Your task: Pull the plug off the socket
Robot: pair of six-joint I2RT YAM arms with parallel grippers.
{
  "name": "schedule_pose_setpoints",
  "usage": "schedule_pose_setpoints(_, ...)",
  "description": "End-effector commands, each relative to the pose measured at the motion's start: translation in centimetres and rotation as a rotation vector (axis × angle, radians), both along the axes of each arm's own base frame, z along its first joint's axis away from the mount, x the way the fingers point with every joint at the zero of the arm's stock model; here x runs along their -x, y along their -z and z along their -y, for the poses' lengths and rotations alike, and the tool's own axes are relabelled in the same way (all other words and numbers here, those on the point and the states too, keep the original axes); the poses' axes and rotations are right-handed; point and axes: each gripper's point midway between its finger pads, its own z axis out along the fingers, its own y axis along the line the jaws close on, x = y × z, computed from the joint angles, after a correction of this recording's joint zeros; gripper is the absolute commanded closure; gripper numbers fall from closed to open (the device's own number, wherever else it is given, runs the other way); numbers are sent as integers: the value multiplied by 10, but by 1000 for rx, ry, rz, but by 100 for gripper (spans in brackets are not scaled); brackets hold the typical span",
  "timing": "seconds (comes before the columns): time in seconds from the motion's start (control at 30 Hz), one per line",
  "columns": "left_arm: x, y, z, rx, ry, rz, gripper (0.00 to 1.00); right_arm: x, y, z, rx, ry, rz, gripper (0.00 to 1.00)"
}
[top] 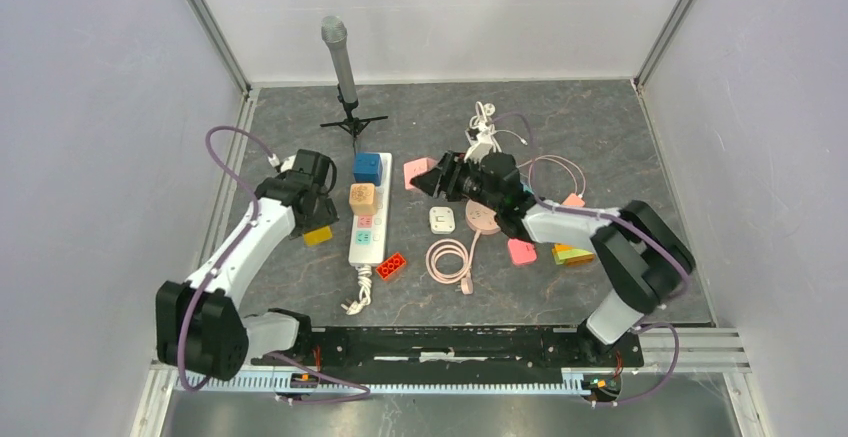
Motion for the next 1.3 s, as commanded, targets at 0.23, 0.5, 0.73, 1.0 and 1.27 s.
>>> schedule_pose_setpoints(0.23, -13, 39, -3, 2, -59, -52, 62, -34, 55, -37, 161, -27, -61, 100)
schedule_pose_setpoints(0.5, -10, 56, -13, -13, -164, -60, 50, -36, 99, -47, 229, -53, -192, 100)
schedule_pose_setpoints(0.73, -3, 44, -30, -63, -232, -17, 26, -37, 104, -38, 252, -16, -195, 45)
schedule_pose_setpoints(1.0, -20, -9, -23, -16, -174, 113, 9, -43, 58, -25, 266, 28, -66, 17)
schedule_pose_setpoints(1.27, -24, -45, 0, 104, -58, 217, 0, -42, 31, -2, 395, 134, 35, 7)
